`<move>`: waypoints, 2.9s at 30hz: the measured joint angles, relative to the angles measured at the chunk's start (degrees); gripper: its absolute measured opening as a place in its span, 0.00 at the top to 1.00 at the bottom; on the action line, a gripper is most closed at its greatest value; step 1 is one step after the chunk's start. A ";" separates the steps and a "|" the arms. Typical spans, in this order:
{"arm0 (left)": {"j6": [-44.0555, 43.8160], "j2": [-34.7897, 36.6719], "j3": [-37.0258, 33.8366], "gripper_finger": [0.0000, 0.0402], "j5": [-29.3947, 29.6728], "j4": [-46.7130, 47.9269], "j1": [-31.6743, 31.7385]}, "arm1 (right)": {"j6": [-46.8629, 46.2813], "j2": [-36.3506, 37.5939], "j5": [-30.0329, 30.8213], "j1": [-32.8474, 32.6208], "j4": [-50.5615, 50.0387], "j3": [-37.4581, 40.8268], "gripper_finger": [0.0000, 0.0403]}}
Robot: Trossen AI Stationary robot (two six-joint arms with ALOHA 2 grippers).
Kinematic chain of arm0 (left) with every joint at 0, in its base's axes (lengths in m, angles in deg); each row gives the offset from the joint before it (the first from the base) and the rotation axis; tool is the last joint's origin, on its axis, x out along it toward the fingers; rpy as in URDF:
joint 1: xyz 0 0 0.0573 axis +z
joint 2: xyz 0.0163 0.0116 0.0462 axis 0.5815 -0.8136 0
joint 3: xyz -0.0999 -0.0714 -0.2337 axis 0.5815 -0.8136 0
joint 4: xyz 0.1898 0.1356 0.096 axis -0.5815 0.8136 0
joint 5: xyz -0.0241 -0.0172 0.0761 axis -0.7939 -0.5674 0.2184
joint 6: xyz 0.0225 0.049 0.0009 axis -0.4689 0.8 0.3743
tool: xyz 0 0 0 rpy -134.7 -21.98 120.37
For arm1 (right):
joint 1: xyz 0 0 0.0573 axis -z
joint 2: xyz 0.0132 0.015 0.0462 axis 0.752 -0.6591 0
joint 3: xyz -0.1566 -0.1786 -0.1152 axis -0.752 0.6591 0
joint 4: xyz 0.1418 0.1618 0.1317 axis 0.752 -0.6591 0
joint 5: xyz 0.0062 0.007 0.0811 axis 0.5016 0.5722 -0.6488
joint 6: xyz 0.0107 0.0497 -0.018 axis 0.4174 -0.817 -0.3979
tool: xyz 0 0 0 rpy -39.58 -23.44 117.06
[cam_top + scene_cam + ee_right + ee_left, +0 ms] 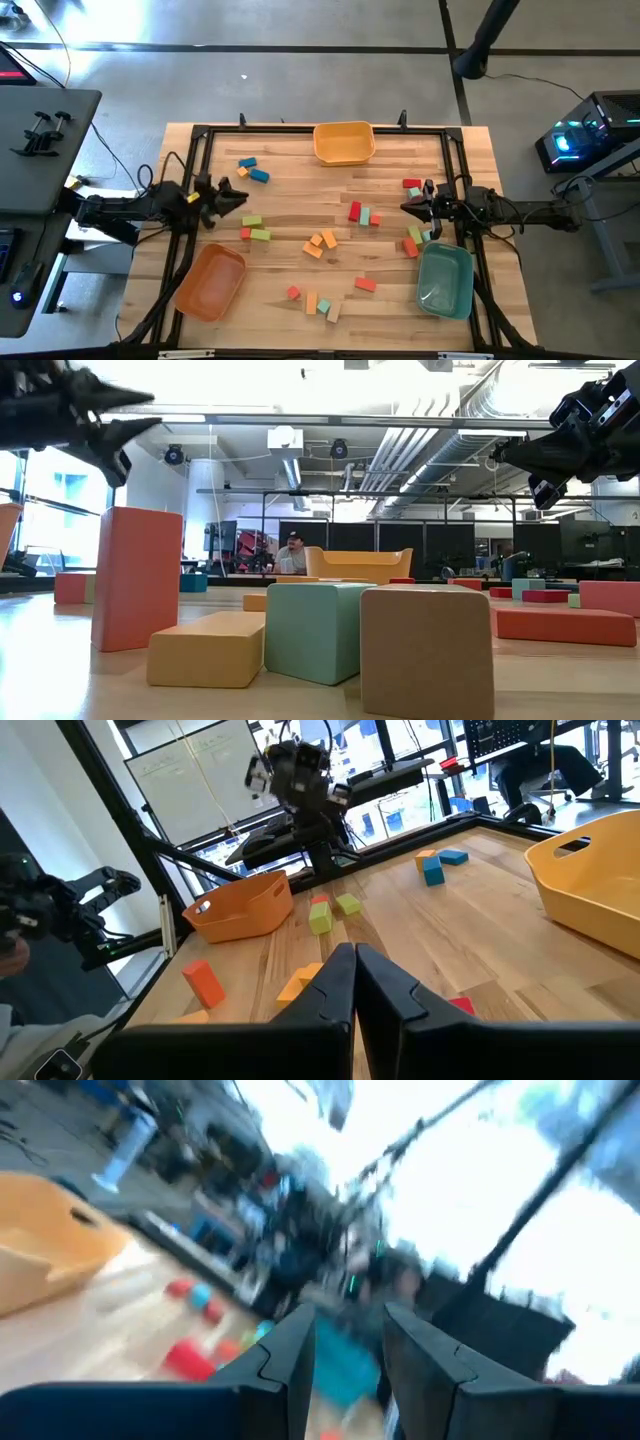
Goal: Sort blocks by size
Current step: Put the thick blue block into the orange bin
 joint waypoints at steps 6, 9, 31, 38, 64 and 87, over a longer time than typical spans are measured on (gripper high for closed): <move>9.05 -2.34 0.02 0.74 17.36 -5.81 0.09 | 0.02 0.00 0.00 0.01 -0.01 0.00 1.00; 14.03 -6.16 0.04 0.74 20.76 -10.52 0.35 | 0.01 0.02 0.00 0.01 -0.01 0.00 1.00; 28.93 -57.20 20.70 0.74 2.14 -1.36 17.24 | 0.02 0.04 0.00 -0.01 0.00 0.00 1.00; 38.42 -68.90 42.35 0.67 3.09 31.55 21.31 | 0.02 0.04 0.00 -0.01 0.00 0.00 1.00; 73.73 -105.03 60.91 0.28 13.54 64.34 26.69 | 0.00 0.07 0.00 0.01 -0.01 0.00 1.00; 67.88 -101.29 64.68 0.77 0.68 65.44 22.07 | 0.00 0.07 0.00 -0.01 -0.01 0.00 1.00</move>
